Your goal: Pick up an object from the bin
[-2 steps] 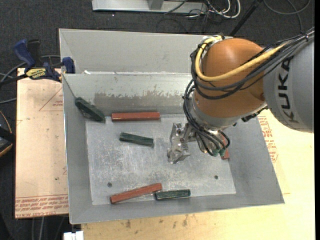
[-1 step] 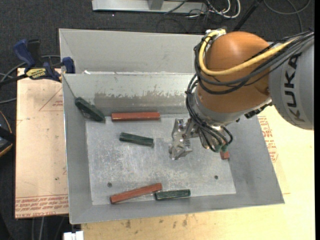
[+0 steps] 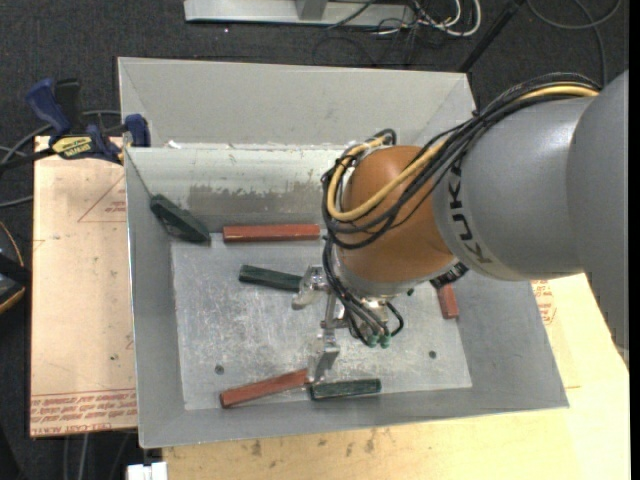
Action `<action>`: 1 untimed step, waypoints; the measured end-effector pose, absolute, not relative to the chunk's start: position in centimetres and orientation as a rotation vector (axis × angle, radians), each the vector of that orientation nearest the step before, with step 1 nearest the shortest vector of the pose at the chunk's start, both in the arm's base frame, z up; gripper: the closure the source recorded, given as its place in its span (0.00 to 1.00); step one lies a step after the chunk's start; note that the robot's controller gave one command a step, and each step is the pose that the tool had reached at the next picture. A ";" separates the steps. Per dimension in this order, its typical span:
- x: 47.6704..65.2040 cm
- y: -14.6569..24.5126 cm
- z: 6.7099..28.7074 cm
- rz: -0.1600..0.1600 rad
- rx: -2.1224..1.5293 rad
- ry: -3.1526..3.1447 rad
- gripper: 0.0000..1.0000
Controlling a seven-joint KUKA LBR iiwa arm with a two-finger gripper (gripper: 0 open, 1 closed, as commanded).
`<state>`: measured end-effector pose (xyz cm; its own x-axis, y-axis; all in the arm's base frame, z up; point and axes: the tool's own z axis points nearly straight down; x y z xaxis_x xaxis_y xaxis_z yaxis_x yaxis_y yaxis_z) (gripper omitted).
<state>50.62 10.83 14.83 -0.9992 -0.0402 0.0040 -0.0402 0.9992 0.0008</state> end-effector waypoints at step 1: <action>50.6 10.8 15.2 -0.002 0.062 -3.140 0.00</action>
Offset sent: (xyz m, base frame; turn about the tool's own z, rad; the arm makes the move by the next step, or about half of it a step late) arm -0.0208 0.0056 -0.0733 0.0402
